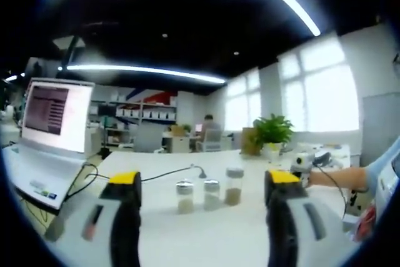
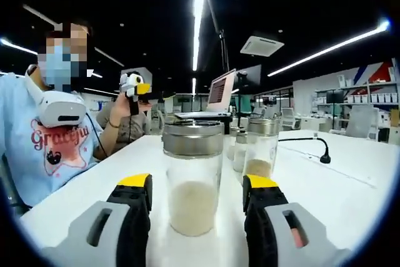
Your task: Rotate the seasoning bottle until the label or dispensing opening points toward the visible target arrow and the bottle remains upright within the marked orientation range
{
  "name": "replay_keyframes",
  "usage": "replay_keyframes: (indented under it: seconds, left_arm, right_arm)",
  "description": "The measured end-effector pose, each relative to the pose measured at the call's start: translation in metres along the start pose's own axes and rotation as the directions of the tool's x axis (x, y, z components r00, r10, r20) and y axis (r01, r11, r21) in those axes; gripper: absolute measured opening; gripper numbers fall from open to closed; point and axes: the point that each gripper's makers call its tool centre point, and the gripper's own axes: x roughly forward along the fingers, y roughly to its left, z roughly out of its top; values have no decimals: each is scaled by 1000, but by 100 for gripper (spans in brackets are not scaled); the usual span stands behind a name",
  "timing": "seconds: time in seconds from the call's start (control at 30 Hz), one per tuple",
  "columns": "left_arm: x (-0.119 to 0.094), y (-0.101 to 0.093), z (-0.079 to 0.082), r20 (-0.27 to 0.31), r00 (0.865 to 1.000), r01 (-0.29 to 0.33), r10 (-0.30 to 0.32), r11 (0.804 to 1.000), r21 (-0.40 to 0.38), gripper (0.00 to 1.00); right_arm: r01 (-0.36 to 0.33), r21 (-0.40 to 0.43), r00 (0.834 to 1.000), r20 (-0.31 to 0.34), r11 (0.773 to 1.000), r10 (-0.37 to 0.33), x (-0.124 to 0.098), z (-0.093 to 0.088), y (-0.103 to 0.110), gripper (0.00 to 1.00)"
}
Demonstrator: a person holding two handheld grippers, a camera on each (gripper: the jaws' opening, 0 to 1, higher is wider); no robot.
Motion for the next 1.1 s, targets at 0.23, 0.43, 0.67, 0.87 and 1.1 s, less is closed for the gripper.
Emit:
replay_keyframes:
  seconds: [0.23,0.43,0.67,0.87,1.1]
  left_arm:
    - [-1,-3,6,28,999,24,-24,1000,1,85]
    - [-3,-10,13,59,997,47,-47,999,3,85]
    - [-3,-3,10,45,999,23,-23,1000,0,85]
    - [-1,-6,7,30,999,24,-24,1000,3,84]
    - [0,-10,3,22,999,31,-31,1000,5,84]
  right_arm:
    - [-159,50,987,31,986,157,11,0,9,46]
    - [-205,21,979,-14,979,205,28,-6,18,41]
    - [-184,1,983,-22,983,184,26,-2,21,40]
    - [-161,4,987,-28,987,161,23,-2,20,40]
    - [-95,7,994,-56,995,95,21,-3,17,40]
